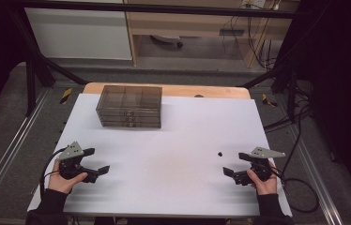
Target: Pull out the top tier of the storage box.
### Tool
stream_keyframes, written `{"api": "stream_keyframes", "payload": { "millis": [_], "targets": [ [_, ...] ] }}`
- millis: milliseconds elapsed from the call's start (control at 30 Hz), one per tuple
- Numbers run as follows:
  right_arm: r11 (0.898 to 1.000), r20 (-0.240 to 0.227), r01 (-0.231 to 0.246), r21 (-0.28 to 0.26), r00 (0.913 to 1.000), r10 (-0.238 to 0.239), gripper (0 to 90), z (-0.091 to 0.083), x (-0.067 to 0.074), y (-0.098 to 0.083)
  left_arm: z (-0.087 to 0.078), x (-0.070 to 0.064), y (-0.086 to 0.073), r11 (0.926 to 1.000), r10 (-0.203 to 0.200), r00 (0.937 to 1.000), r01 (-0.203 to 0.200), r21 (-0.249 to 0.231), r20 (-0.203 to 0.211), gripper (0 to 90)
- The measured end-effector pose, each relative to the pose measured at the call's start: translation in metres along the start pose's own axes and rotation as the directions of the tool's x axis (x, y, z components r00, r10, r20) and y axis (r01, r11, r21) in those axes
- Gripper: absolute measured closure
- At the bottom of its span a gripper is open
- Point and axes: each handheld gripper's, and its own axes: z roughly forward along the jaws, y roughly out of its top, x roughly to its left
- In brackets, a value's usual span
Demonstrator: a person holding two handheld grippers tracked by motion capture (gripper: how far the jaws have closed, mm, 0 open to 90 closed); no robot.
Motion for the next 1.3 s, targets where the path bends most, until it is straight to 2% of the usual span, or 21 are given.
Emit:
{"api": "stream_keyframes", "payload": {
  "millis": [667, 1300],
  "targets": [
    [1.000, 0.007, 0.004, -0.001, 1.0000, -0.004, 0.7, -0.003, -0.001, 0.001, -0.001, -0.003, 0.006, 0.9999, 0.013, 0.9999, -0.013, -0.005, -0.003, 0.2],
    [1.000, 0.010, 0.013, 0.008, 0.9999, -0.013, 0.7, -0.002, 0.000, 0.001, 0.001, -0.007, 0.016, 0.9983, 0.058, 0.9983, -0.058, 0.007, -0.008, 0.2]
  ]
}}
